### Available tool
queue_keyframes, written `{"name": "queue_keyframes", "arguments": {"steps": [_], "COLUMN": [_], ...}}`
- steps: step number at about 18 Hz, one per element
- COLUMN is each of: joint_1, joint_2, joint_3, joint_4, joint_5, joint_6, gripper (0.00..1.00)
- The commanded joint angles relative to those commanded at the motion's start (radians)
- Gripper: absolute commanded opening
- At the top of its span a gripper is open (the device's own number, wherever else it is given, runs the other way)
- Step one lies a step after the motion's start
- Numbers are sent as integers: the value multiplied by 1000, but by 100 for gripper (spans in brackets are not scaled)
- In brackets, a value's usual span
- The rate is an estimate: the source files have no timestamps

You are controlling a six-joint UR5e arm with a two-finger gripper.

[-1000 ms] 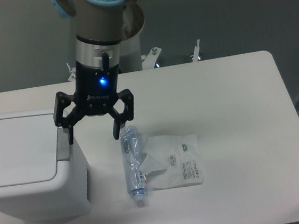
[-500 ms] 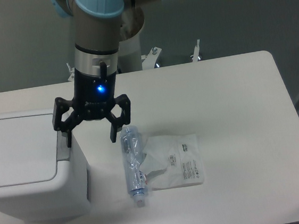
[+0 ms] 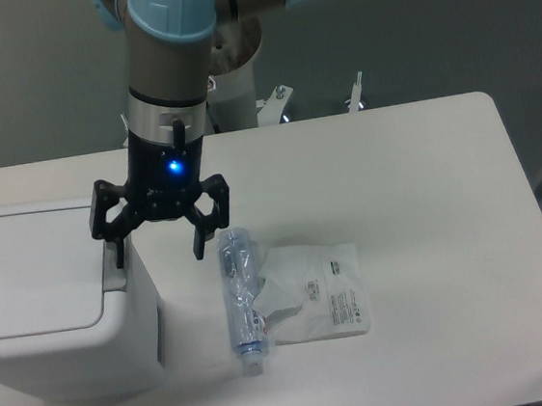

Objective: Open the trash can
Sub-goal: 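Push the lid edge down with the gripper to tip the lid open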

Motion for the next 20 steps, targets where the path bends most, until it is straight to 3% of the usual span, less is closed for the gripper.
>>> {"name": "queue_keyframes", "arguments": {"steps": [20], "joint_1": [0], "joint_2": [-6], "joint_3": [8], "joint_4": [2], "joint_5": [28], "joint_6": [6], "gripper": [100]}}
